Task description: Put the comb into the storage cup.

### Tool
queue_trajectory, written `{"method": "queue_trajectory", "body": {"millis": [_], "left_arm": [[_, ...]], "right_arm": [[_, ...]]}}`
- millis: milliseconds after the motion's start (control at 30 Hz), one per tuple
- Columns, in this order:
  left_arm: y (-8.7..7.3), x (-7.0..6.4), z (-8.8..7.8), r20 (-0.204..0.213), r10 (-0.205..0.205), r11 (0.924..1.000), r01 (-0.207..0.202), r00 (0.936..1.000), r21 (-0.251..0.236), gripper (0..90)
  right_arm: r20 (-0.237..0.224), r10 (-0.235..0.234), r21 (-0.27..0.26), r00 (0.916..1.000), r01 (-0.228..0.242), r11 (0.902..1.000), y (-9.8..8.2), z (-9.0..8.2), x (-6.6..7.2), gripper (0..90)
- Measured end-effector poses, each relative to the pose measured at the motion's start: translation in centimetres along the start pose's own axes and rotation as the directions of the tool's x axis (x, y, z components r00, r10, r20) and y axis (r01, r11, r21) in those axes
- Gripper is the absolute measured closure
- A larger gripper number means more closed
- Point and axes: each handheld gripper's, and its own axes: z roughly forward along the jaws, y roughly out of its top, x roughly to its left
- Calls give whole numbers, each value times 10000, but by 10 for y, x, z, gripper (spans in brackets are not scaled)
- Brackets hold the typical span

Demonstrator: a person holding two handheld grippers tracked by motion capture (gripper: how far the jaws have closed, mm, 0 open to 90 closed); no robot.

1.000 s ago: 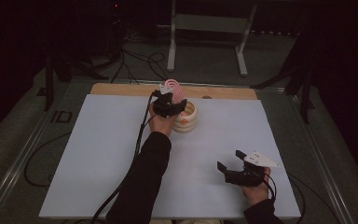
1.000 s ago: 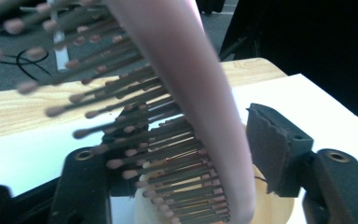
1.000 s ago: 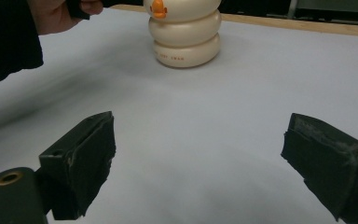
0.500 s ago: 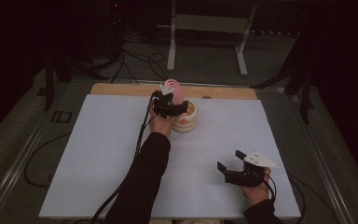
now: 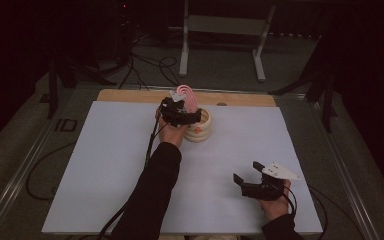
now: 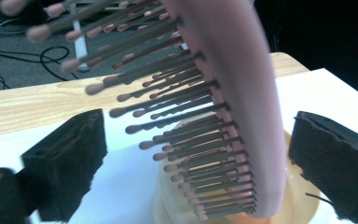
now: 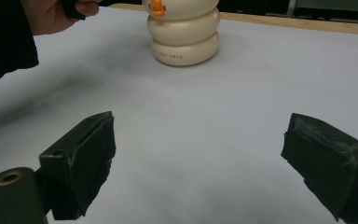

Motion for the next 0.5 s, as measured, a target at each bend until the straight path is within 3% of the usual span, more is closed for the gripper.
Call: {"method": "queue_trajectory", "body": {"millis": [500], "left_arm": [[2,-2,-9,312,107,9999,-106,9995,-50,4]], "right_arm": [[25,7,-3,10000,-7,10000,-1,0,-1,87]]}}
